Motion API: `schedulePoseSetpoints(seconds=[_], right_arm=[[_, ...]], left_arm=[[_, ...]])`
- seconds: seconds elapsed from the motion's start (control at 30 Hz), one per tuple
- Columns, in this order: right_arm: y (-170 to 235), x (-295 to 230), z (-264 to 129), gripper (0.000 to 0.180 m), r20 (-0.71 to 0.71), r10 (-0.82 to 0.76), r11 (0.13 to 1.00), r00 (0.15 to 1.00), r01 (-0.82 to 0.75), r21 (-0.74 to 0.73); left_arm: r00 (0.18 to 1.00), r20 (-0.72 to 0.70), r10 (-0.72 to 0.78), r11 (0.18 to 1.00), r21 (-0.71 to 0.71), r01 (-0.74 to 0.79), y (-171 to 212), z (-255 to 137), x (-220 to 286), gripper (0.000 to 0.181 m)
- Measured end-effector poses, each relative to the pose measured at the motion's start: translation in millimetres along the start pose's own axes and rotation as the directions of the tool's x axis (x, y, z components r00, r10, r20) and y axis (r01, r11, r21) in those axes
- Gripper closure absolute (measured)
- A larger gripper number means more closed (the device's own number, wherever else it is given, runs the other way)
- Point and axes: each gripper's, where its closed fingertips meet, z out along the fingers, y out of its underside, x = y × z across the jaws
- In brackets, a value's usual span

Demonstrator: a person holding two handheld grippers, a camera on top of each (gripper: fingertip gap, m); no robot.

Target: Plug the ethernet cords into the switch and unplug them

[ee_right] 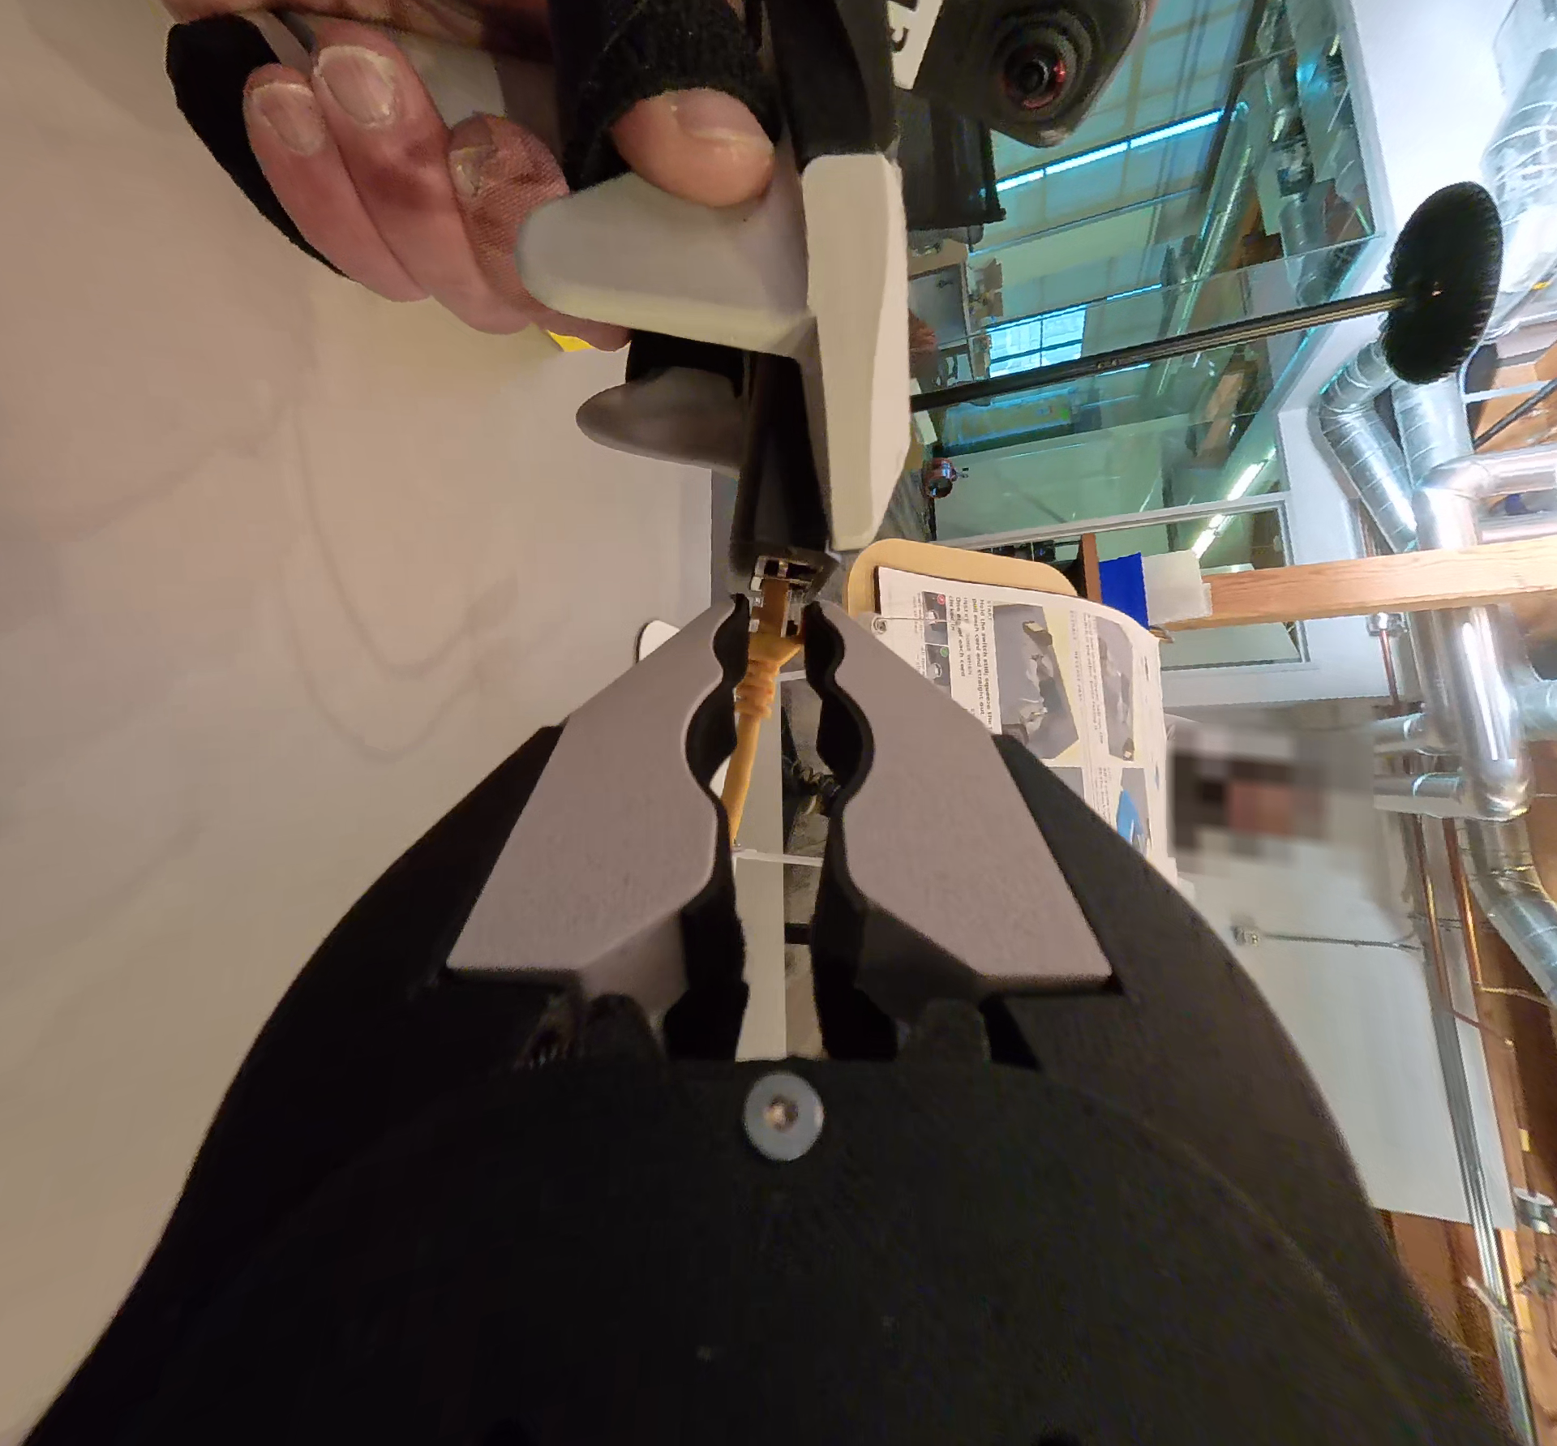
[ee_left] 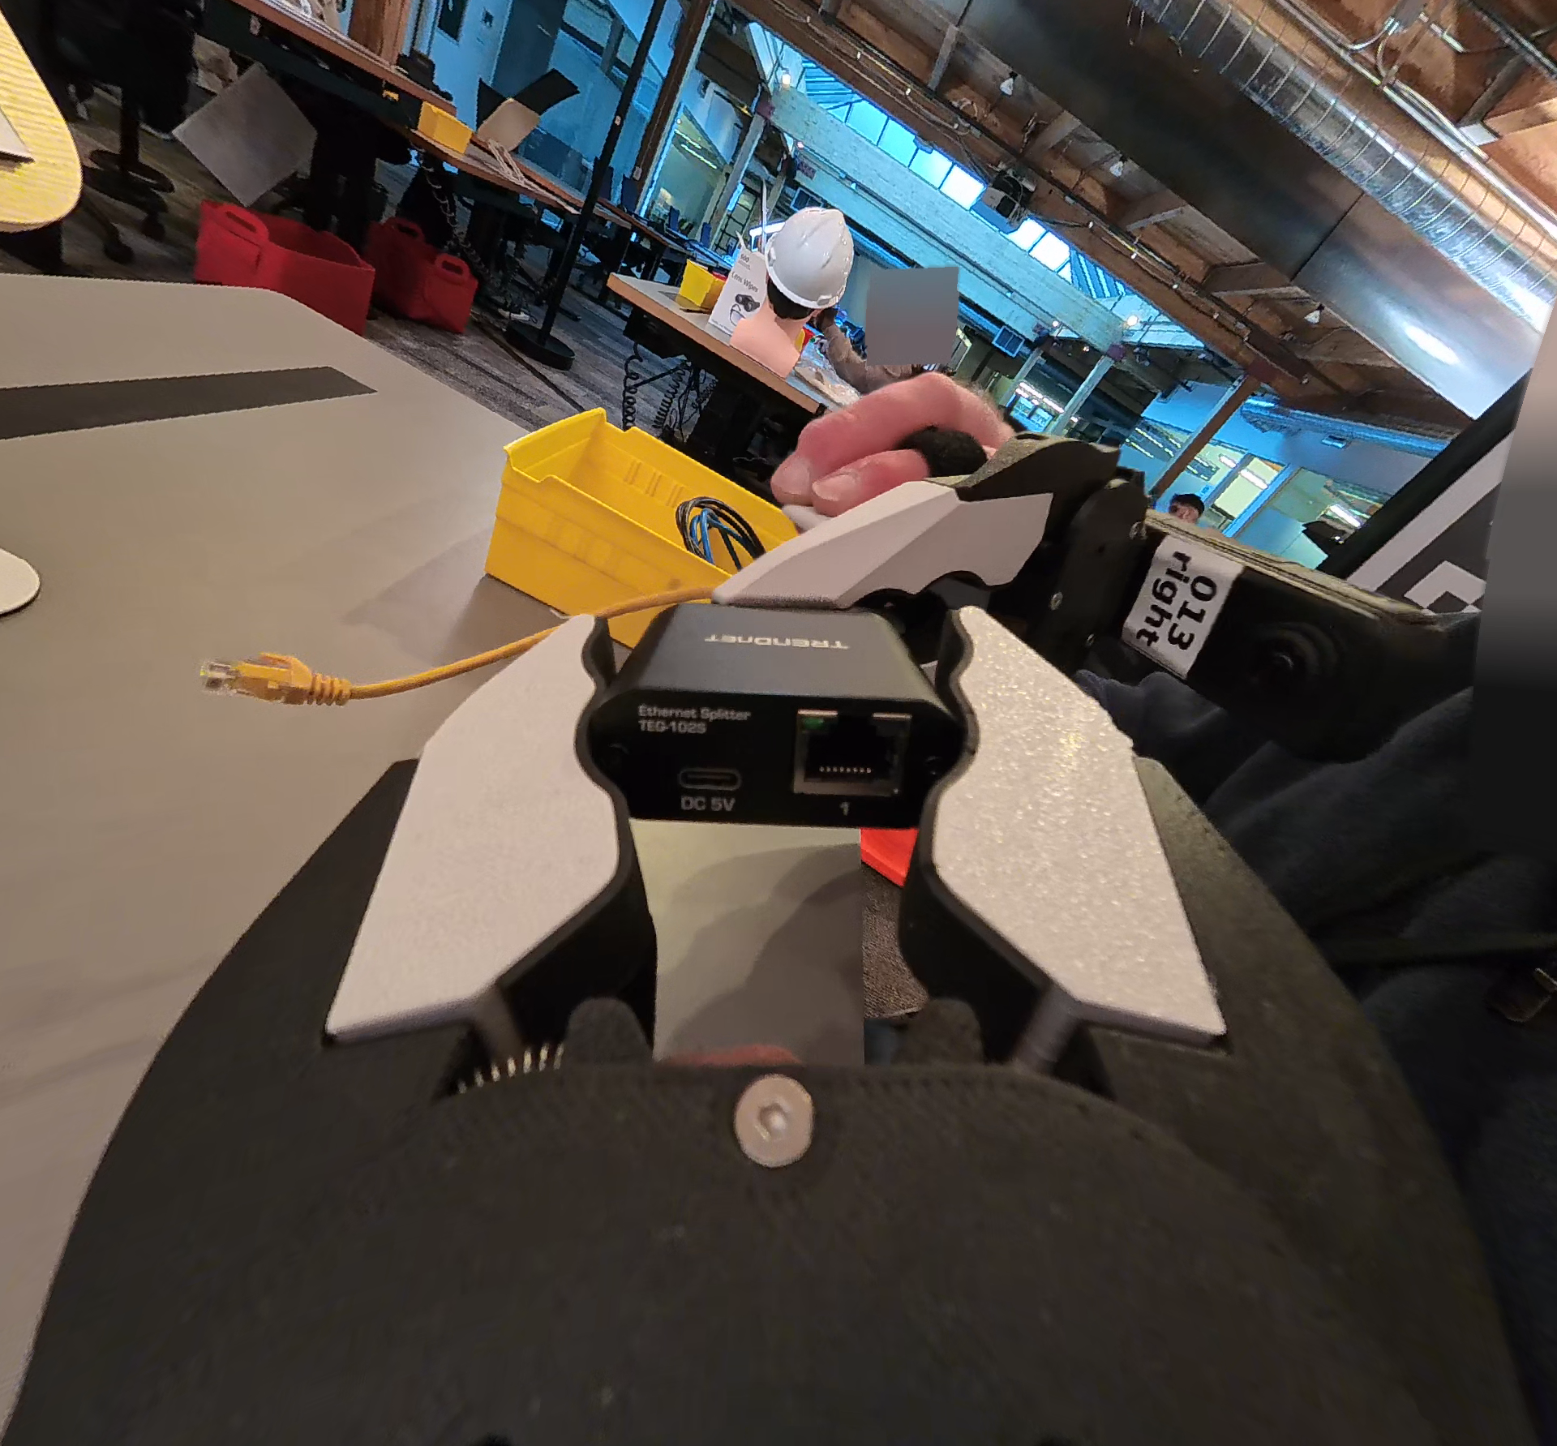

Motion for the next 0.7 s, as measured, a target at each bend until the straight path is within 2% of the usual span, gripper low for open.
schedulePoseSetpoints(seconds=[0.37, 0.5, 0.6, 0.7], right_arm=[[1.7, -8.5, -0.9, 0.171, 0.122, 0.001, 1.0, 0.993, 0.002, -0.028], [32.6, -8.8, -1.9, 0.171, 0.122, 0.059, 0.992, 0.991, -0.045, -0.119], [46.3, -5.5, -8.3, 0.171, 0.104, 0.133, 0.984, 0.986, -0.118, -0.134], [57.5, 11.6, -21.4, 0.171, 0.05, 0.175, 0.971, 0.983, -0.164, -0.172]], left_arm=[[1.0, -0.02, -0.009, 1.0, -0.023, 0.009, 5.9, 0.4, -0.8, 0.108], [0.997, 0.01, -0.08, 0.989, 0.124, 0.078, -22.6, -28.6, -25.5, 0.108], [0.997, 0.069, 0.02, 0.995, 0.095, -0.026, -33.0, -37.7, -26.9, 0.108], [0.994, 0.096, 0.051, 0.998, 0.035, -0.054, -24.2, -32.3, -29.9, 0.108]])
